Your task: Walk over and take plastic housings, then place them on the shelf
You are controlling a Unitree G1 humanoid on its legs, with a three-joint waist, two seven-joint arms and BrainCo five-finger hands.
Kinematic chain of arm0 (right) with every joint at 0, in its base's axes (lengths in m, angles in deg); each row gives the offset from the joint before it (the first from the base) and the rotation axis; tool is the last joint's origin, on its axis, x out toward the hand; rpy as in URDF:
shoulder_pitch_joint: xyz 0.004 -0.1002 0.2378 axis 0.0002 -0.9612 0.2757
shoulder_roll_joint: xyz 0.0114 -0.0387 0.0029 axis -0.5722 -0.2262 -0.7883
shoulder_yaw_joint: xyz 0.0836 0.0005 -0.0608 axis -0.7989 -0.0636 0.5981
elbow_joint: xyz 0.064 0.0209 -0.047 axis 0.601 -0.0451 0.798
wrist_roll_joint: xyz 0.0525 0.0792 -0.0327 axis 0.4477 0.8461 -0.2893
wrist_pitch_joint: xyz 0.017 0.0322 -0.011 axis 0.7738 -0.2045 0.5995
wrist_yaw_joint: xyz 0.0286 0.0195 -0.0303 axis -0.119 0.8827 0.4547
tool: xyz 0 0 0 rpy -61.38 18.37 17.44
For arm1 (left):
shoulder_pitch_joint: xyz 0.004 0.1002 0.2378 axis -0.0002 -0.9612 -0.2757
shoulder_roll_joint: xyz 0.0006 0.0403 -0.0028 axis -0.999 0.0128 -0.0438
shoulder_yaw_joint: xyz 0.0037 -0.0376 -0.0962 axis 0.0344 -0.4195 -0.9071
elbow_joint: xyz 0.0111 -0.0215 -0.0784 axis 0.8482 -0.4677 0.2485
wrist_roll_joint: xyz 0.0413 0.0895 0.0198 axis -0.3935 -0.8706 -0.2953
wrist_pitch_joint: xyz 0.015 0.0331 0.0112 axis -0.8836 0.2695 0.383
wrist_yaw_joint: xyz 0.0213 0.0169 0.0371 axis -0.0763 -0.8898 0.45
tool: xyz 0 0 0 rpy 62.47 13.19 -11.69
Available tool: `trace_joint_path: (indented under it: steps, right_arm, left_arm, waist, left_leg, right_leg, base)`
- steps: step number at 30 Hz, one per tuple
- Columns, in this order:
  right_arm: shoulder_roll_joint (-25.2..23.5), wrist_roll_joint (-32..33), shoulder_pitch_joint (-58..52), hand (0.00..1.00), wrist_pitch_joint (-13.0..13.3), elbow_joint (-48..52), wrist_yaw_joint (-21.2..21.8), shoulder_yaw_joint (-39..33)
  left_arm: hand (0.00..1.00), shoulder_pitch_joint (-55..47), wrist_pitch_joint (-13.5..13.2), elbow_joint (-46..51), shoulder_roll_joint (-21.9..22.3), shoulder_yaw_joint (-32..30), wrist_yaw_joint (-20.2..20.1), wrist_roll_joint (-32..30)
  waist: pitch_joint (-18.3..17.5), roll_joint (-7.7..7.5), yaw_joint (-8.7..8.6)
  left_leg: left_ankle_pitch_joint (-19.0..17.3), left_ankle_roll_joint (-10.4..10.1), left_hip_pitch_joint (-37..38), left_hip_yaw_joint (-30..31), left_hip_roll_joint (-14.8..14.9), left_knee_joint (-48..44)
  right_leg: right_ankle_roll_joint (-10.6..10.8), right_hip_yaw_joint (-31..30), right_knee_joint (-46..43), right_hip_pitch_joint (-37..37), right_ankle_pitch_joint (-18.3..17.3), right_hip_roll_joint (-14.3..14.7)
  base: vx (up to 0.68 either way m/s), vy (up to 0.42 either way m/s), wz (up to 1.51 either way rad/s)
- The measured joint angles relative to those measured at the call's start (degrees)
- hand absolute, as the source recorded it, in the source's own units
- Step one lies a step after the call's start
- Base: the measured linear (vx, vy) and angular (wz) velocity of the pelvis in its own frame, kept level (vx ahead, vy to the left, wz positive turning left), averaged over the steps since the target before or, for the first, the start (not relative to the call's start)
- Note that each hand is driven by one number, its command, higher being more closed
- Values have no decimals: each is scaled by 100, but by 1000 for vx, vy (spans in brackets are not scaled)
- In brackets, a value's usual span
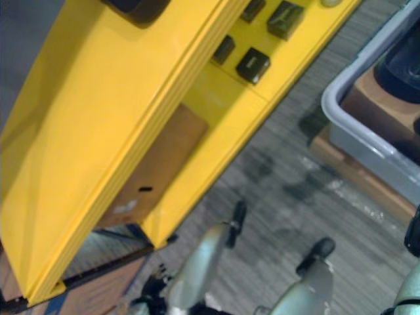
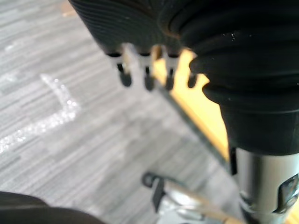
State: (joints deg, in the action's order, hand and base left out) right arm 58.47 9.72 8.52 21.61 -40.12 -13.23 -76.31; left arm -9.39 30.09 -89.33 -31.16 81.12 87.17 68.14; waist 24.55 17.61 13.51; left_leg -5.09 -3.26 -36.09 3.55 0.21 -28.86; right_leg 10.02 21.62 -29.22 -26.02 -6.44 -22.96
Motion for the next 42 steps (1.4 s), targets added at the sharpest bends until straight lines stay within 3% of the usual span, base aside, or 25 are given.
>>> trace_joint_path:
  steps: [3,4,10,19,25,29,33,36,42]
  right_arm:
    - [45,0,0,0,-278,-1,-15,2]
    - [77,0,-2,100,-401,-7,-15,3]
    - [356,-17,-57,100,-785,-155,-174,55]
    - [550,-260,-222,100,-1511,-254,-173,-25]
    - [511,-934,-339,100,-1669,-270,100,-200]
    - [488,-1504,-490,100,-1604,-371,550,-417]
    - [364,-1953,-626,100,-1196,-406,790,-595]
    - [146,-2155,-721,100,-889,-406,807,-637]
    - [-73,-2278,-842,100,-650,-393,795,-635]
  left_arm:
    - [0,0,-2,-13,0,13,-2,2]
    - [0,0,-2,-13,0,17,-7,11]
    - [0,1,-18,-15,-11,116,-76,159]
    - [0,0,-14,-9,-43,196,-69,205]
    - [0,-4,3,48,-57,194,-68,207]
    - [0,-11,5,158,-84,182,-72,201]
    - [0,-11,-11,417,-224,170,-82,168]
    - [0,-11,-38,537,-225,84,-27,165]
    - [0,-10,-280,1013,-231,-270,183,165]
  waist:
    - [0,1,16]
    - [0,1,28]
    - [-1,1,153]
    - [-2,2,142]
    - [-1,1,143]
    - [6,-9,121]
    - [35,-48,22]
    - [60,-82,-51]
    - [221,-303,-201]
  left_leg:
    - [-2,0,-3,21,-5,25]
    - [-11,-2,-6,32,-11,25]
    - [-19,-10,-11,71,-24,29]
    - [-38,-25,2,130,-18,12]
    - [-86,-19,-19,121,-7,-55]
    - [-177,3,-21,100,9,-179]
    - [-192,5,-31,89,27,-218]
    - [-320,8,-9,83,132,-376]
    - [-323,7,47,44,237,-374]
  right_leg:
    - [8,17,-12,0,-34,-8]
    - [18,24,-10,1,-73,-16]
    - [19,70,-38,24,-103,-20]
    - [-6,184,15,117,-140,-1]
    - [22,189,66,147,-124,14]
    - [47,202,78,223,-112,37]
    - [59,212,111,264,-102,61]
    - [57,204,157,370,-102,175]
    - [33,201,222,439,-79,273]
  base:
    - [5,2,4]
    - [6,2,5]
    - [34,0,4]
    - [16,7,3]
    - [0,0,0]
    - [38,19,-2]
    - [17,9,0]
    - [12,3,-10]
    - [6,-9,-4]
